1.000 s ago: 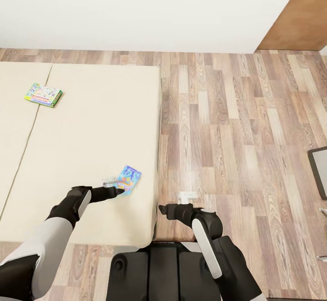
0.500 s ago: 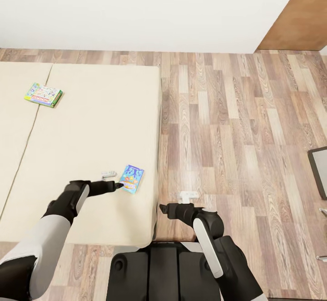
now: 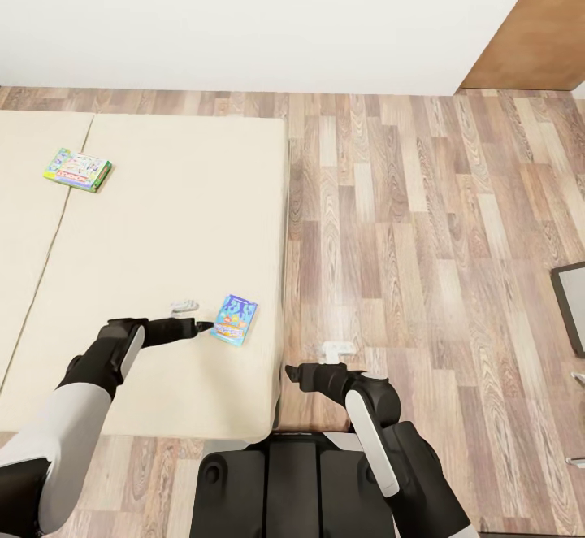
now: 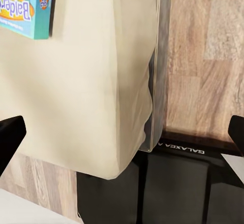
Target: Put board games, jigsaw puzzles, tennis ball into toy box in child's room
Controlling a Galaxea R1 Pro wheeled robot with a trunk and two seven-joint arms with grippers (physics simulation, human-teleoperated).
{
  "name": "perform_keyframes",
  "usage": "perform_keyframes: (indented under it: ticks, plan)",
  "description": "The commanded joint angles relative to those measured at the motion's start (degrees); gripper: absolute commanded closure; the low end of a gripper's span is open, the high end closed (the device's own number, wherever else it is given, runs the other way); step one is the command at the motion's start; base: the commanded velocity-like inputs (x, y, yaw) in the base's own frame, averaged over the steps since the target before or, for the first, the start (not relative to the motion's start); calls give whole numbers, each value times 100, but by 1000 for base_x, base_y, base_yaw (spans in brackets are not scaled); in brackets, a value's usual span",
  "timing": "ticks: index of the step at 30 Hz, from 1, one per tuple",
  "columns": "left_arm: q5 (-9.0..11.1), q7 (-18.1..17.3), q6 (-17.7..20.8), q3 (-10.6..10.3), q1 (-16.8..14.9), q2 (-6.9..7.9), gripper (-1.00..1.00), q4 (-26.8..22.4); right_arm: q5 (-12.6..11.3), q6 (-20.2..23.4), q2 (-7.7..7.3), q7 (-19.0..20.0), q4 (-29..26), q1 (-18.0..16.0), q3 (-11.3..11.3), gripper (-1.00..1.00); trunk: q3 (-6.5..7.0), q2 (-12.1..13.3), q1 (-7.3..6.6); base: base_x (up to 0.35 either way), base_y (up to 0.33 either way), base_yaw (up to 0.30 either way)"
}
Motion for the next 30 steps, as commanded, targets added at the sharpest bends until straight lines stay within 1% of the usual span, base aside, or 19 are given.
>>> perform_keyframes:
  ticks: [1,9,11,13,17,19,23,26,30]
  plan:
    - [-37,48,31,27,-5,-10,-100,-10,-59,19,0,-57,-6,-3,3,-100,-6,-9,3,0,0,0]
    - [-21,554,-28,24,-17,-67,-100,-16,-59,17,0,-59,-4,-3,4,-100,-6,-9,3,0,0,0]
    - [-18,619,-50,23,-18,-97,-100,-16,-59,16,0,-62,-1,-3,5,-100,-6,-9,3,0,0,0]
    - [-18,643,-62,19,-18,-133,-100,-16,-59,16,0,-63,0,-3,3,-100,-6,-9,3,0,0,0]
    - [-35,680,-175,3,-18,-288,-100,-7,-59,16,0,-64,-2,-3,-3,-100,-6,-9,3,0,0,0]
    - [-40,685,-291,-4,-18,-334,-100,20,-59,16,-2,-65,-1,-3,-3,-100,-6,-9,3,0,0,0]
    - [-42,689,-421,-31,-18,-373,-100,103,-59,16,0,-65,-4,-3,7,-100,-6,-9,3,0,0,0]
    - [-37,691,-460,-116,-18,-395,-100,143,-59,16,0,-71,-4,-3,22,-100,-6,-9,3,0,0,0]
    - [-40,699,-490,-304,-18,-453,-100,181,-56,16,-4,-73,-9,-3,43,-100,-6,-9,3,0,0,0]
